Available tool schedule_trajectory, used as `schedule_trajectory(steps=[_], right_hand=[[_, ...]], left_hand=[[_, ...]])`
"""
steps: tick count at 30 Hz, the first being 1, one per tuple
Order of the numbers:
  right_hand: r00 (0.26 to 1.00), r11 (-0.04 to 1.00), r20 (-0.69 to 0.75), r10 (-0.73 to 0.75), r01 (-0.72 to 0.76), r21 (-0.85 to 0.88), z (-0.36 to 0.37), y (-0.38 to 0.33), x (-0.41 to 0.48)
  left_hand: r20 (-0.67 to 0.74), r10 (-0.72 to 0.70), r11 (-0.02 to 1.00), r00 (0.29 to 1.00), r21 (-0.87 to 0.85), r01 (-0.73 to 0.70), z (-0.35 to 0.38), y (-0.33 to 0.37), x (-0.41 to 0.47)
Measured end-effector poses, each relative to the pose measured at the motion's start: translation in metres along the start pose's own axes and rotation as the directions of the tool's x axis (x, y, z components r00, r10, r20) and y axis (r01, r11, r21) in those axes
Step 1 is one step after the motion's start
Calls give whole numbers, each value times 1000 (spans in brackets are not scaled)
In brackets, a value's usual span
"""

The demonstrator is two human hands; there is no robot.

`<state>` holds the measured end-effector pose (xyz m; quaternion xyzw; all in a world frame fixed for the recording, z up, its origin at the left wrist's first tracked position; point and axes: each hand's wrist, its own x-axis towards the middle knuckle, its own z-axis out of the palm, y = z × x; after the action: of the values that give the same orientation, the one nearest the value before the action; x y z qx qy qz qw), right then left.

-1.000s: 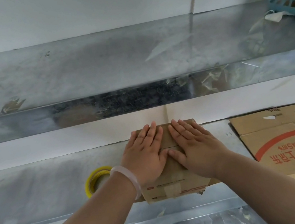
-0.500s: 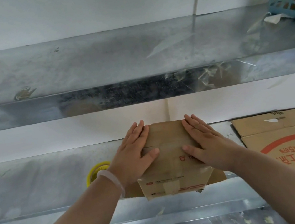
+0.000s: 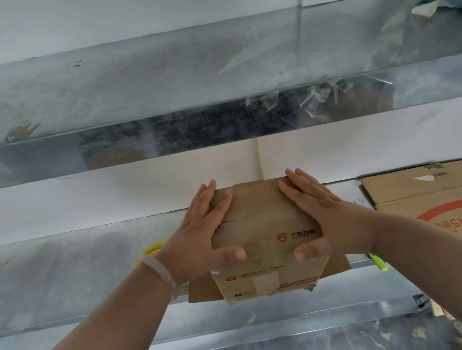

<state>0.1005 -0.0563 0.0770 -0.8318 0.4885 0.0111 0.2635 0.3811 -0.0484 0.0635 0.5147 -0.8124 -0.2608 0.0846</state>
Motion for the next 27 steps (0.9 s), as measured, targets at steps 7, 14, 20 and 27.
schedule_trajectory(steps=[7,14,20,27], right_hand=[[994,988,104,-28,44,-150,-6,2,0],[995,990,94,-18,31,-139,-1,1,-1],[974,865,-139,179,-89,494,11,-6,-6],[817,615,-256,516,-146,775,43,-25,2]], left_hand=[[166,34,950,986,301,-84,-11,-1,-4],[98,42,947,994,315,-71,-3,-2,-7],[-28,-137,955,990,-270,125,2,3,-13],[-425,-507,669,750,-743,31,61,38,-11]])
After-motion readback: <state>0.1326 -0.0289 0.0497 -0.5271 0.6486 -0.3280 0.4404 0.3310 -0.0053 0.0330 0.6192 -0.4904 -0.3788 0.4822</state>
